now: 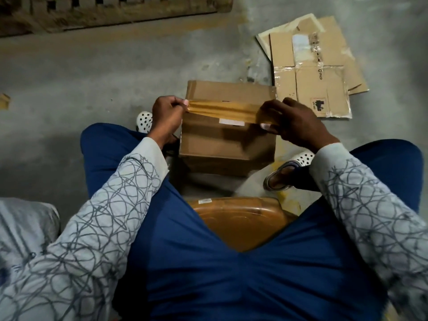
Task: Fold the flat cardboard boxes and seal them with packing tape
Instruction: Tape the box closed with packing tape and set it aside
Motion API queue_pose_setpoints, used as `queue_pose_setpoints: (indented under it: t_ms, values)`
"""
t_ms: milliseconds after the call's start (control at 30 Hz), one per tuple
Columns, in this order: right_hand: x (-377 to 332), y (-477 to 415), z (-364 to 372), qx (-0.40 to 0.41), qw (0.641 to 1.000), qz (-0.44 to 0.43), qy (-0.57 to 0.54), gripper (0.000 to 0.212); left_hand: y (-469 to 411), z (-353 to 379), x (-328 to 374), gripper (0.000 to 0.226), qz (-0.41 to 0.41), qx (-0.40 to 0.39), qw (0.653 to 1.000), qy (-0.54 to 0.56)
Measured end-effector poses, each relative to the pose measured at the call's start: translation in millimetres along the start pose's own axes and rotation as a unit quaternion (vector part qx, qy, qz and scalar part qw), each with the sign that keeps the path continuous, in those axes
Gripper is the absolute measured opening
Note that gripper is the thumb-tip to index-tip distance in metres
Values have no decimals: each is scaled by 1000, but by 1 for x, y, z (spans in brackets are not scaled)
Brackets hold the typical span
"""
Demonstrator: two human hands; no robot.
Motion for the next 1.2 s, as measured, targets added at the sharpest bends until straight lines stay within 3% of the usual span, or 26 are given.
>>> queue_pose_setpoints:
  t_ms: [133,300,467,633,733,800,933,1200]
  values:
    - [36,-8,6,29,998,20,60,47,-11,24,7,17,45,12,998,-49]
    - [52,-9,38,41,992,113,-40,50,-29,48,-11,21,-24,5,999,-29]
    - [46,-24,42,44,992,101,-60,60,-34,57,-27,23,-61,6,997,-45]
    - [52,-26,52,101,986,98,-90,59,-48,61,-37,23,-121,-13,992,13]
    - [44,-26,60,85,983,95,-130,74,-51,53,-48,18,-164,3,985,56]
    - [40,-30,65,68,987,95,-112,73,-50,49,-56,18,-181,10,980,84]
    - [33,-33,67,64,986,109,-107,64,-50,51,-68,22,-190,5,970,151]
    - [19,-28,60,56,982,147,-100,65,-53,54,-80,21,-185,37,972,138]
Point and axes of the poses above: each hand's wrist, its own y-axis away from the middle knuckle, its own z-axis out of the palm, x = y × z, the point moved 5 cm from there along -y, towards the middle knuckle, and after that the axes turned 11 degrees about -y, right-handed, at the moved point
